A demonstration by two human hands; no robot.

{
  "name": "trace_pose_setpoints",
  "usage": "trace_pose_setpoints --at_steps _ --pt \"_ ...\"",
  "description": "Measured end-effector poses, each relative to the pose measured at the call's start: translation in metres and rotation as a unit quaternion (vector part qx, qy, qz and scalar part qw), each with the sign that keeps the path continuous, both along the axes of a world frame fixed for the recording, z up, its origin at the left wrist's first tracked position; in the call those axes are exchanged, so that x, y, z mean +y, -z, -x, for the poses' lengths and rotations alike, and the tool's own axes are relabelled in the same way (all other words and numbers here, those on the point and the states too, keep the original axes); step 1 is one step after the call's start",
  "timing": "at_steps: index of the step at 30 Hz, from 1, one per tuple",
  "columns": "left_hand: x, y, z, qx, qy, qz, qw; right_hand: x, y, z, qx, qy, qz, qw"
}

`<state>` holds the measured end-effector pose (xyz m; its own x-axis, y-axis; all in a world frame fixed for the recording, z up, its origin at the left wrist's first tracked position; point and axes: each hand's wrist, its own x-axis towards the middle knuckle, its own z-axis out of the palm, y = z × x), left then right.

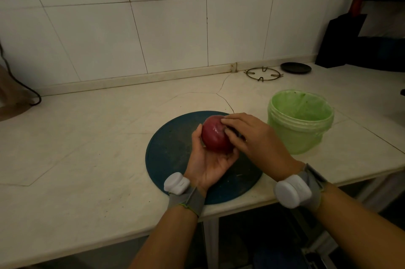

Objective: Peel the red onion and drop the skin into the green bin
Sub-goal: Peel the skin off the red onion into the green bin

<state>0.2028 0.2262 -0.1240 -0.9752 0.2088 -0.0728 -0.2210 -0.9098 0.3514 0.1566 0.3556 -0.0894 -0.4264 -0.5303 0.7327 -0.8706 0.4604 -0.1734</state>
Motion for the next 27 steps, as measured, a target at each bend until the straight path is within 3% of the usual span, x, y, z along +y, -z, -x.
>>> trace_pose_setpoints --at_steps 4,9,13,17,27 --pt "-0.001 0.001 0.002 0.0 -0.009 0.013 1.0 -0.004 0.007 0.006 0.113 0.036 -0.056 0.991" --pt "-0.001 0.0 -0.001 0.015 0.018 0.001 1.0 -0.007 -0.004 -0.001 0.017 0.069 -0.039 0.997" --pt "0.0 -0.003 0.0 0.009 0.026 0.031 0.999 -0.006 -0.01 0.003 0.097 0.142 -0.103 0.98" --pt "0.003 -0.009 -0.002 -0.02 0.016 0.087 0.996 0.0 -0.008 0.01 0.15 0.097 -0.149 0.973" --pt "0.015 -0.041 0.005 -0.062 -0.029 0.131 0.989 0.014 -0.026 0.023 0.205 0.093 -0.098 0.969"
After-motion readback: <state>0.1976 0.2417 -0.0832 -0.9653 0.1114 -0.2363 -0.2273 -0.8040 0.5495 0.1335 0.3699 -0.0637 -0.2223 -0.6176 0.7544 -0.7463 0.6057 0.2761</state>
